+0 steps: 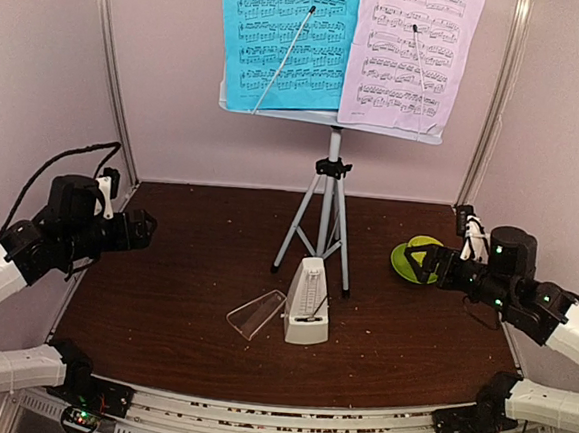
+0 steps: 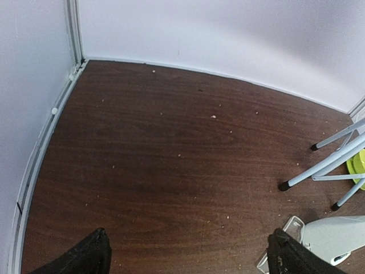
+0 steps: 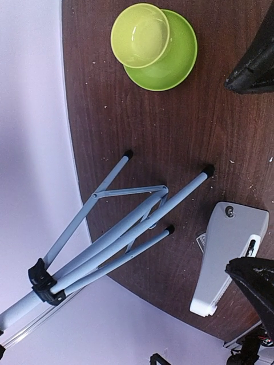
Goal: Set up the instrument practice props
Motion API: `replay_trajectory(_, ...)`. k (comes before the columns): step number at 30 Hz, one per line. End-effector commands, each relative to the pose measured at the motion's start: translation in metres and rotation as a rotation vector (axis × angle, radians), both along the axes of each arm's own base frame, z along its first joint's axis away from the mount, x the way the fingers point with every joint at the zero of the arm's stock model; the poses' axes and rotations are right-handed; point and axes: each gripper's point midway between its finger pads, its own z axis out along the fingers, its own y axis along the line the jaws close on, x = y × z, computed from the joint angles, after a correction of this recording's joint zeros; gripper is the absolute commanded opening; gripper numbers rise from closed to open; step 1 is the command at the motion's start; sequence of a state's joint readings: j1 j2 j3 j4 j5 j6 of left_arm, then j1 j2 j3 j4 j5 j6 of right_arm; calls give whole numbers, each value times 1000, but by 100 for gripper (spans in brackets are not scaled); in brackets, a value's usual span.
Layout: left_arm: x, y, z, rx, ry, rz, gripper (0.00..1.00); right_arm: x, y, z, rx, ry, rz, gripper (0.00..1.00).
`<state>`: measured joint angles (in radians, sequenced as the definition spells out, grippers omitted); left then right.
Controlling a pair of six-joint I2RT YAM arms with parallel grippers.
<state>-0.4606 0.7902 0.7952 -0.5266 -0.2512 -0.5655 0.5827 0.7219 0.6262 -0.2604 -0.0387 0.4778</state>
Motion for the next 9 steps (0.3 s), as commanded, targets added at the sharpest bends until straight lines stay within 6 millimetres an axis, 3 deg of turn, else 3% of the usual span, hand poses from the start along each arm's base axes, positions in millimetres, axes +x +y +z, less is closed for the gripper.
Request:
replay_trajectory(1,-7,14,-26,-30,60,95,98,-2,2,-2,67,-12,5,100)
replay_trajectory(5,-6,15,-42,-55,103,134,98,-3,1,-9,68,-5,3,100)
replay_trajectory(9,-2,18,-35,-52,79,154,98,-2,-1,-7,70,-17,-9,100)
